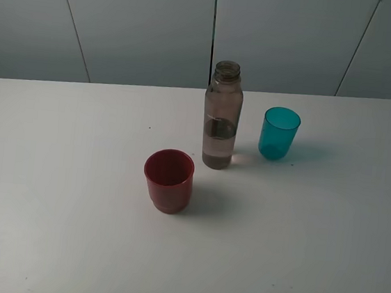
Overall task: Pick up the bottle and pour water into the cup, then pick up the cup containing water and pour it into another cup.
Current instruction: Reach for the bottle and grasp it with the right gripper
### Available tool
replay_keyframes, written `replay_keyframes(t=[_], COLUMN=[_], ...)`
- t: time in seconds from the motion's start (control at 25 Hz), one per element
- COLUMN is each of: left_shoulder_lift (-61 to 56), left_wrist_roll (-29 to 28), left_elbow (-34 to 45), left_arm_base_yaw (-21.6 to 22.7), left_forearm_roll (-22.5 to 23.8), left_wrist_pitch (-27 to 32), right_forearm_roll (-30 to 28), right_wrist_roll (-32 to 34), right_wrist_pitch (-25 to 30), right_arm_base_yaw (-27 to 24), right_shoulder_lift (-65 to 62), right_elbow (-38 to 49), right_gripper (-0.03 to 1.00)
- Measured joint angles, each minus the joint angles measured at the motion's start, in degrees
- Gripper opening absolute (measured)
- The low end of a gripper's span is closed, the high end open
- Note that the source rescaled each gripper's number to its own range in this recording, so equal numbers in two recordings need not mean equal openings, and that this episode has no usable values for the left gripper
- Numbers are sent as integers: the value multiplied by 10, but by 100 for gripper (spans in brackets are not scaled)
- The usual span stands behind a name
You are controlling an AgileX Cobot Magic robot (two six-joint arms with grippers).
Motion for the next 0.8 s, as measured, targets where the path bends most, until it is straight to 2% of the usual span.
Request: replay_keyframes(t=[0.8], left_shoulder_lift=[0], left_wrist_roll=[0], left_elbow=[0], left_arm_base_yaw=[0], left_forearm_roll=[0], left_wrist_pitch=[0], right_forearm_roll=[0], right_wrist_roll=[0], right_wrist_pitch=[0], right_arm_base_yaw=[0], right_shoulder_lift=[0], right_elbow=[0], right_gripper=[100])
